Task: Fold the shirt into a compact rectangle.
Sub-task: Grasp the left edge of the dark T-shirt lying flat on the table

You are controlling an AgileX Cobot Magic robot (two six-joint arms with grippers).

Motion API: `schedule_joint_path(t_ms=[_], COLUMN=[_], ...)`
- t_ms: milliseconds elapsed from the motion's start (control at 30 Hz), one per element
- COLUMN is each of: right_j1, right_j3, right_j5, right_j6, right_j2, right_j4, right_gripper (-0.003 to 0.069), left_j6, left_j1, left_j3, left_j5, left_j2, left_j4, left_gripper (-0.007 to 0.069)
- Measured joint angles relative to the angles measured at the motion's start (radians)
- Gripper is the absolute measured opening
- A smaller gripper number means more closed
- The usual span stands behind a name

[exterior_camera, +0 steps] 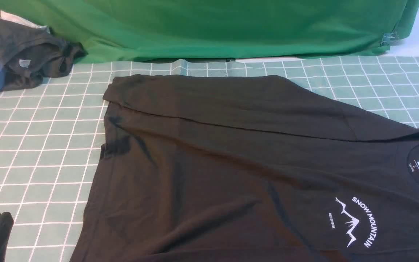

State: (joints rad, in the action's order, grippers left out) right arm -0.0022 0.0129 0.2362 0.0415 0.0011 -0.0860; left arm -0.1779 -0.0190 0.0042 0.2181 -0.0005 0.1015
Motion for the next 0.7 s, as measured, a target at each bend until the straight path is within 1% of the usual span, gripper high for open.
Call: schedule_joint_path(t_ms=[700], right_j1=[0.0], right_j3=[0.0], right_j5=[0.0], right_j6=[0.0], right_j2=[0.0], right_j4=[0.0], right_gripper=[0.0242], left_j6=[0.0], left_j1=[0.0], left_j3=[0.0], left_j5=[-0.006], left_j2=[0.001], left_j4=[-0.01], left_gripper=[0.0016])
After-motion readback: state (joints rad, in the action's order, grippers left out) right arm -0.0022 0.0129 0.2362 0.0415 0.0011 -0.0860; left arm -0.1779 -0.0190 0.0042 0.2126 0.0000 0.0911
